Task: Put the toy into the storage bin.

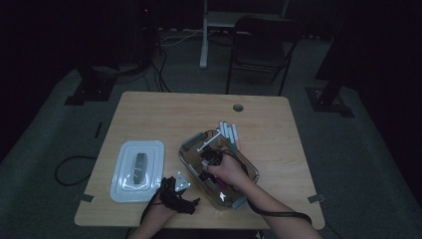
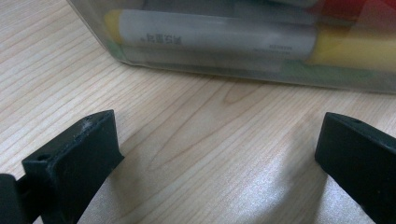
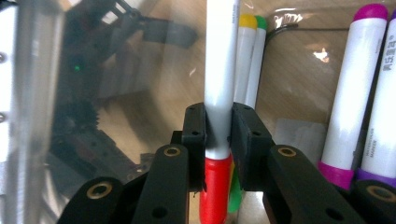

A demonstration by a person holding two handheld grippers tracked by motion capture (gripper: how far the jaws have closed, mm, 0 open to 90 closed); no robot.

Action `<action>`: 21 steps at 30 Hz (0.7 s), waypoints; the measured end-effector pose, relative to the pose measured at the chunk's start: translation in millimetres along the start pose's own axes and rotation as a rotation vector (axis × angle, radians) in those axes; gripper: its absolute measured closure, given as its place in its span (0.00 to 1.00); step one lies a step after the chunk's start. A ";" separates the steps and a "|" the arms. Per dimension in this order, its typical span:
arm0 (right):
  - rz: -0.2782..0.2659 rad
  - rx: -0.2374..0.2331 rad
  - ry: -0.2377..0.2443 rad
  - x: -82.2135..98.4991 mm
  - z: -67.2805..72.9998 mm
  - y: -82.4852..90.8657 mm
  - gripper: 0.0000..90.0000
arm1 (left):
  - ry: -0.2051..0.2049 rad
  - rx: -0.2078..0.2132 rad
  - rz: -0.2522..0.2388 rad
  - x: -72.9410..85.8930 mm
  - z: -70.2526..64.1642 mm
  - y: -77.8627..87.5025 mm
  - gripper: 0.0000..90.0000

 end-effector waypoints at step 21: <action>-0.190 -0.046 0.043 0.1 3.0 62.5 0.68 | 0.001 0.001 0.001 0.1 -0.2 0.0 0.01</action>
Point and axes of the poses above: each handheld gripper's, and its own axes: y roughly backward along the jaws, x roughly out of its underside, z roughly to its left, the point moved 7 cm from there along -y, roughly forward along the jaws, and after that the axes turned 6 degrees about -x, right-handed, at the moved point
